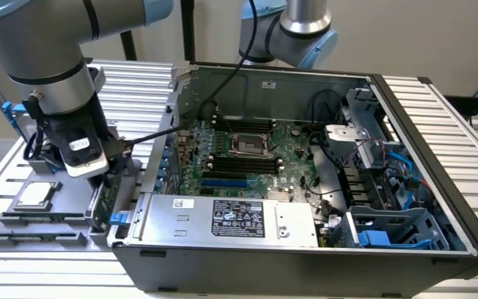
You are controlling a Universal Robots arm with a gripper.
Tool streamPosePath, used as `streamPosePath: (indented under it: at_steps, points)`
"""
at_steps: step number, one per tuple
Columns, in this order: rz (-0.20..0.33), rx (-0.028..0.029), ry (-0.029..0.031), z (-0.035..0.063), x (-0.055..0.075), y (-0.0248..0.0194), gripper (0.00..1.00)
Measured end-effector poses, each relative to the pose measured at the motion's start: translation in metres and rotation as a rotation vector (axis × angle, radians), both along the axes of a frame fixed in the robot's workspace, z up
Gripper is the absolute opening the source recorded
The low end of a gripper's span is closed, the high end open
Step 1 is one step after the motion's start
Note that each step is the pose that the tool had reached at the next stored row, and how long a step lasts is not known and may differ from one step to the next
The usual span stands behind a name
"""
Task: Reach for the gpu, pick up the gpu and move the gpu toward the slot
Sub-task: 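Pick up the gpu and move the gpu toward the slot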
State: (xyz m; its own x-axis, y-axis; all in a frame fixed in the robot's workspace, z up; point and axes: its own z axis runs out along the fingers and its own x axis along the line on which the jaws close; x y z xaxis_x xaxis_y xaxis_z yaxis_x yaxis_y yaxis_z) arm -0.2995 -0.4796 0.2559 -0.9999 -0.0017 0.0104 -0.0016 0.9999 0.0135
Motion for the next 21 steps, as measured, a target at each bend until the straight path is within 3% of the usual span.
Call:
streamPosePath:
  at_steps: [7,21]
  points:
    - [0.0,0.0063,0.0009,0.0171,0.0,0.0,0.26]
    - [0.0,0.0079,0.001,0.08,0.0,0.0,0.26]
